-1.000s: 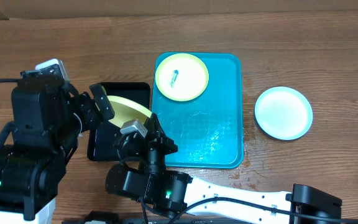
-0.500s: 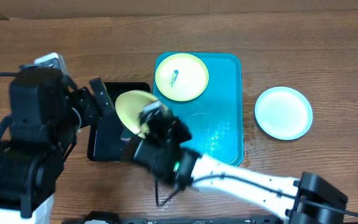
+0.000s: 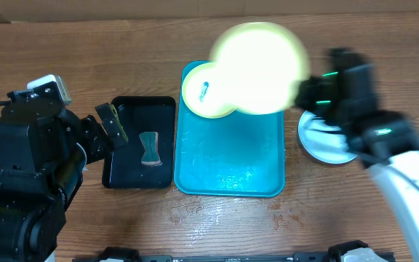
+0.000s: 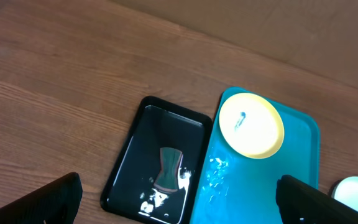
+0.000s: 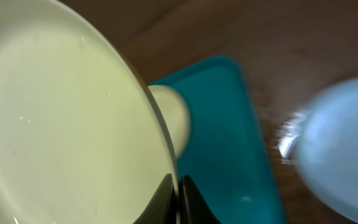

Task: Clean dirty plates on tray and stack at the side
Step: 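Carry the yellow plate right and stack it on the white plate, then move the right gripper back to grip the remaining yellow plate's rim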

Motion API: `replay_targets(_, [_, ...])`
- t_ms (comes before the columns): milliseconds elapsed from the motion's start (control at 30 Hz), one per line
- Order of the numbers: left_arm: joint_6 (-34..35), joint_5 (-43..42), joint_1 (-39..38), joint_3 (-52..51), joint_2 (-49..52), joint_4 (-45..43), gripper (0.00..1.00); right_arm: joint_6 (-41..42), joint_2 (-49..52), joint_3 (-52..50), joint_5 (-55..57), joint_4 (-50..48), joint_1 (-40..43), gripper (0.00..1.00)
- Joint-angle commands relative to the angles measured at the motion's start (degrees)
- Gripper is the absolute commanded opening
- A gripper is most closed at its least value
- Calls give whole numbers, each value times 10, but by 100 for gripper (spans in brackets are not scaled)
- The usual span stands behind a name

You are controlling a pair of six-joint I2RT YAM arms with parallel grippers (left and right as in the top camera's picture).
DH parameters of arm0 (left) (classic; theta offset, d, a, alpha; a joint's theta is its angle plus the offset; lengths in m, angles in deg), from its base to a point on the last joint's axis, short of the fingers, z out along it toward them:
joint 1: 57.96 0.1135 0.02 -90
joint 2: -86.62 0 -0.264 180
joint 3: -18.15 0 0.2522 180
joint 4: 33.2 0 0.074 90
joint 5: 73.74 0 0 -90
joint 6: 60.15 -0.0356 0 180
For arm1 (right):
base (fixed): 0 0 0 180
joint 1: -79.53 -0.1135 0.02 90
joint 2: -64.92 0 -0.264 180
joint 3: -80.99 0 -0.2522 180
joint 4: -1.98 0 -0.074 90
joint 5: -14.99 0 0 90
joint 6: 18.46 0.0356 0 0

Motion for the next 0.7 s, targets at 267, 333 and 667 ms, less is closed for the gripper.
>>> replay_targets(267, [-5, 12, 2, 10, 2, 0, 100, -41, 135, -100, -30, 117, 327, 4])
replay_targets(333, [-5, 12, 2, 10, 2, 0, 100, -56, 160, -120, -29, 106, 336, 4])
replay_targets(667, [-5, 12, 2, 10, 2, -1, 100, -146, 160, -79, -150, 85, 316, 48])
